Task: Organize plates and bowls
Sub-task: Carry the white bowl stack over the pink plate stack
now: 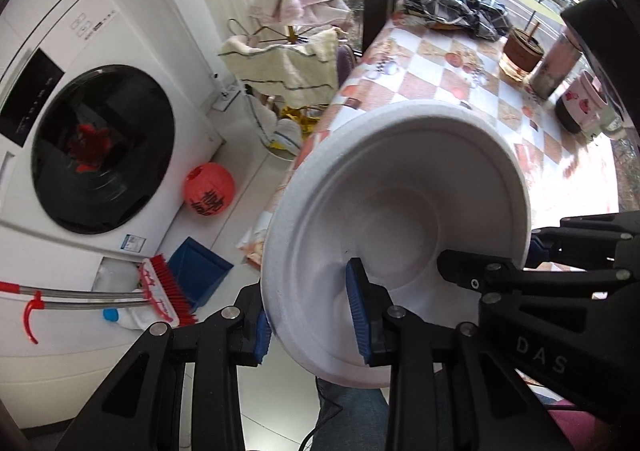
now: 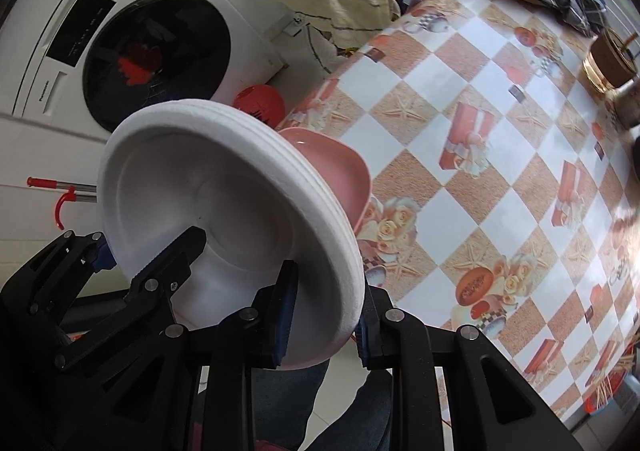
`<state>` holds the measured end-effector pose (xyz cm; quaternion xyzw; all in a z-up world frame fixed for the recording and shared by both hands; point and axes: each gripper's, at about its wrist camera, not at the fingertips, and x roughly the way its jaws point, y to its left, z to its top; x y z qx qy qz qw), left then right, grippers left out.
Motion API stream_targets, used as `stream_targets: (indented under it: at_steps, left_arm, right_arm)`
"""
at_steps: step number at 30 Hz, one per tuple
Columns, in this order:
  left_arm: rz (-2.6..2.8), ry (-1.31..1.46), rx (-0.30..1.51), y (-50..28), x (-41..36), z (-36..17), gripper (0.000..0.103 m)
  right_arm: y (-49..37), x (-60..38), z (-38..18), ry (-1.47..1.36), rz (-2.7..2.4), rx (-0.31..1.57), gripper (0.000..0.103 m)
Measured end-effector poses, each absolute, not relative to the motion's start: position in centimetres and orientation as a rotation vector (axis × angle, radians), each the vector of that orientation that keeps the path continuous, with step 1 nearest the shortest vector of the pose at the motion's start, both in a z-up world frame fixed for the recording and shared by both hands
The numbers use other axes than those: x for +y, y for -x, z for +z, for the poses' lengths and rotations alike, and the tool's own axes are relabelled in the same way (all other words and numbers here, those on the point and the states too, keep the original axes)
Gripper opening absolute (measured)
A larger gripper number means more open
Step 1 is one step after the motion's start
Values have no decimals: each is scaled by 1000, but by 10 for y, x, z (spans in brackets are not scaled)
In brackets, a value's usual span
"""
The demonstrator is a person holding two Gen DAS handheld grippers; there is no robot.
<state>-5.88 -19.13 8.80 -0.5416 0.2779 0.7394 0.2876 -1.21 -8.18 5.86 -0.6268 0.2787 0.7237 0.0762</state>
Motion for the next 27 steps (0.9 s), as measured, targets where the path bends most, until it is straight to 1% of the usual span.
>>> stream_targets:
  at_steps: [8,20,27]
  left_arm:
    - [2006,1475,729,69,-200,87,35]
    - [1951,1491,739,76,-191,77,35]
    - [1851,1528,686,86,-181,60,35]
  right_arm:
    - [26,-87,55,1912,2188,818,27]
    - [26,-75,44,1907,2131,861,27]
    - [22,-69,30,1922,2043,858,27]
